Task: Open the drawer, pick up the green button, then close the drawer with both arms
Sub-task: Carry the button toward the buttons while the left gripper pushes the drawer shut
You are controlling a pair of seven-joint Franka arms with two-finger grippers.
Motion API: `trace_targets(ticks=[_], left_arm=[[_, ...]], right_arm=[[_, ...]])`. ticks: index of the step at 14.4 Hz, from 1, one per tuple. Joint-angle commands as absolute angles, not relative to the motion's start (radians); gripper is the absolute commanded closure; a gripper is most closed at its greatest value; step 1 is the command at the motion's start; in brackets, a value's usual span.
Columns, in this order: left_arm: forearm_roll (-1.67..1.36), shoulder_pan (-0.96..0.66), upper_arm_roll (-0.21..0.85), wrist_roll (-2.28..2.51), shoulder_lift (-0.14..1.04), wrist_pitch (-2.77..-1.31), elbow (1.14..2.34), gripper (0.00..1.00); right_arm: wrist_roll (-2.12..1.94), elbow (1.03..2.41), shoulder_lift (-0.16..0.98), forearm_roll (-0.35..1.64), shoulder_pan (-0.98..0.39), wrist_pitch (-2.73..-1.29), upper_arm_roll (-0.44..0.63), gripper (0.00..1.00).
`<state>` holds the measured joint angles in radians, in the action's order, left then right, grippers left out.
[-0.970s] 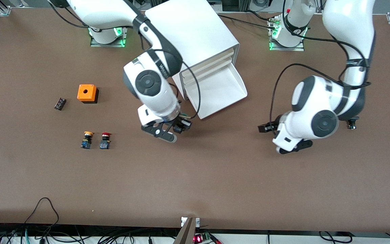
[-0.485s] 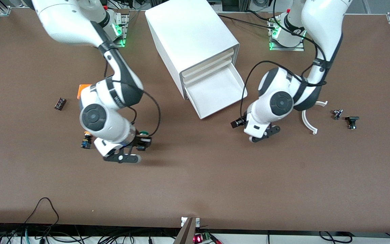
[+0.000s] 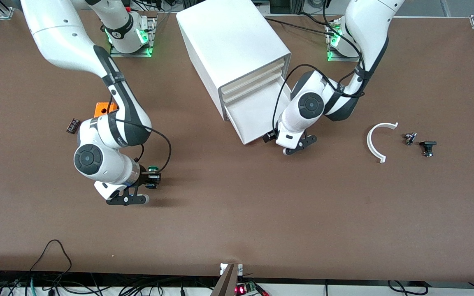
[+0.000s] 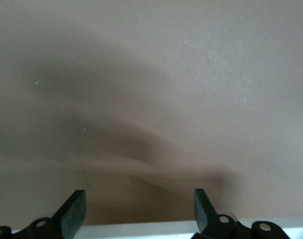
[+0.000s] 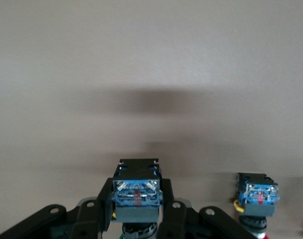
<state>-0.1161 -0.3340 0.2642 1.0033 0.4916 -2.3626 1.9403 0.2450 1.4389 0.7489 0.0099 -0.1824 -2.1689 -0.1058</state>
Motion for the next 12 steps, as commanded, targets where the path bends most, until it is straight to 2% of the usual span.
trace_targets(ticks=[1, 3, 4, 5, 6, 7, 8, 12], left_arm=[[-0.095, -0.325, 0.293, 1.025, 0.442, -2.365, 1.986, 0.04], [-0.097, -0.322, 0.324, 1.048, 0.425, -2.367, 2.015, 0.04], [-0.098, -0.322, 0.343, 1.057, 0.419, -2.37, 2.026, 0.04], [-0.098, -0.322, 0.36, 1.075, 0.419, -2.372, 2.032, 0.04], [-0.098, -0.328, 0.371, 1.092, 0.422, -2.373, 2.034, 0.04], [-0.098, -0.331, 0.376, 1.094, 0.423, -2.373, 2.036, 0.04], [-0.098, -0.331, 0.393, 1.097, 0.422, -2.373, 2.045, 0.04], [-0.1, -0.334, 0.423, 1.1, 0.425, -2.375, 2.06, 0.04]], right_arm=[[0.232, 1.554, 0.726, -0.005, -0.166, -2.253, -0.107, 1.0], [0.247, 1.583, 0.726, -0.002, -0.166, -2.26, -0.107, 1.0], [0.253, 1.594, 0.727, 0.005, -0.164, -2.263, -0.107, 0.88], [0.261, 1.594, 0.736, 0.005, -0.164, -2.263, -0.107, 0.6], [0.265, 1.592, 0.739, 0.005, -0.163, -2.266, -0.107, 0.5], [0.265, 1.589, 0.739, 0.005, -0.163, -2.266, -0.107, 0.22], [0.265, 1.585, 0.738, 0.006, -0.161, -2.266, -0.107, 0.0], [0.233, 1.525, 0.701, -0.005, -0.152, -2.238, -0.089, 0.0]])
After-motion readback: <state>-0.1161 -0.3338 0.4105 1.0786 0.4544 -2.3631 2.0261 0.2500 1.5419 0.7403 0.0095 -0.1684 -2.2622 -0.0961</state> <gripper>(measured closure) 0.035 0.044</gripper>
